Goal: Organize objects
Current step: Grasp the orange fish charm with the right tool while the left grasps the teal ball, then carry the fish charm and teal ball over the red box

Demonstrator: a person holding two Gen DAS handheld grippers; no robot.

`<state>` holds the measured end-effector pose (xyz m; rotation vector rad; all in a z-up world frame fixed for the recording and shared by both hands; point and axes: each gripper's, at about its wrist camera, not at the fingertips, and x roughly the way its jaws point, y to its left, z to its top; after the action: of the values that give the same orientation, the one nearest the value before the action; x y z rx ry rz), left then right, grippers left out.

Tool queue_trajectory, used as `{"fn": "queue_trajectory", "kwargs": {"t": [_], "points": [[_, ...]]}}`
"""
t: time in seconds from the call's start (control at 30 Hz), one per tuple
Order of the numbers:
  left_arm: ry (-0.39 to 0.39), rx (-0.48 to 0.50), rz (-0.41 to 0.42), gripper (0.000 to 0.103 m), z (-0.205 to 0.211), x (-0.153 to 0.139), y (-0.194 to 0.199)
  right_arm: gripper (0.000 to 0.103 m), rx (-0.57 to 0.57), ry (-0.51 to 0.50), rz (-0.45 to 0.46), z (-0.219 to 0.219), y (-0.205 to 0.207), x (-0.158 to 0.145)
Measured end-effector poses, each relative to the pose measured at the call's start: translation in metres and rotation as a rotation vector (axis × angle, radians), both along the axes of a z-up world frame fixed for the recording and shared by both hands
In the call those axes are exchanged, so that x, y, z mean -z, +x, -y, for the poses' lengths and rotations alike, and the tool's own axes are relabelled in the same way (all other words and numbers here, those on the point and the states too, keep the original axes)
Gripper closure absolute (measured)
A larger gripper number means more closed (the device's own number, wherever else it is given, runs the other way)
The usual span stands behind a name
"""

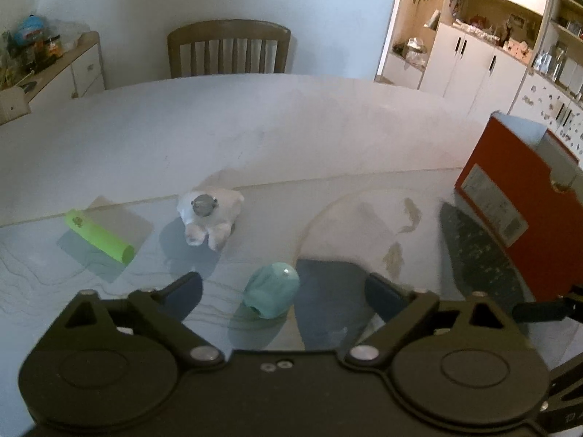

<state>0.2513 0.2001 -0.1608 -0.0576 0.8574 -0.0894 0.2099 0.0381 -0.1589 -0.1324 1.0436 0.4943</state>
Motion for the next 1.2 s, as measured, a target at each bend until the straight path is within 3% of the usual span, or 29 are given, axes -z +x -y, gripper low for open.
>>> {"fn": "queue_trajectory", "kwargs": {"t": [0.37, 0.7, 0.9, 1.2], "points": [[0.006, -0.004, -0.018, 0.029, -0.001, 0.009, 0.003, 0.040, -0.039, -0.026, -0.001, -0.009, -0.002, 0.005], [0.013, -0.013, -0.019, 0.052, -0.002, 0.010, 0.004, 0.062, -0.063, -0.064, 0.025, -0.011, -0.006, 0.004], [0.013, -0.021, -0.026, 0.069, -0.003, 0.009, 0.005, 0.063, -0.078, -0.077, 0.031, -0.012, -0.006, 0.003], [-0.014, -0.018, -0.038, 0.070, -0.004, 0.000, -0.001, 0.064, -0.049, -0.041, 0.015, -0.004, -0.008, -0.003]]}}
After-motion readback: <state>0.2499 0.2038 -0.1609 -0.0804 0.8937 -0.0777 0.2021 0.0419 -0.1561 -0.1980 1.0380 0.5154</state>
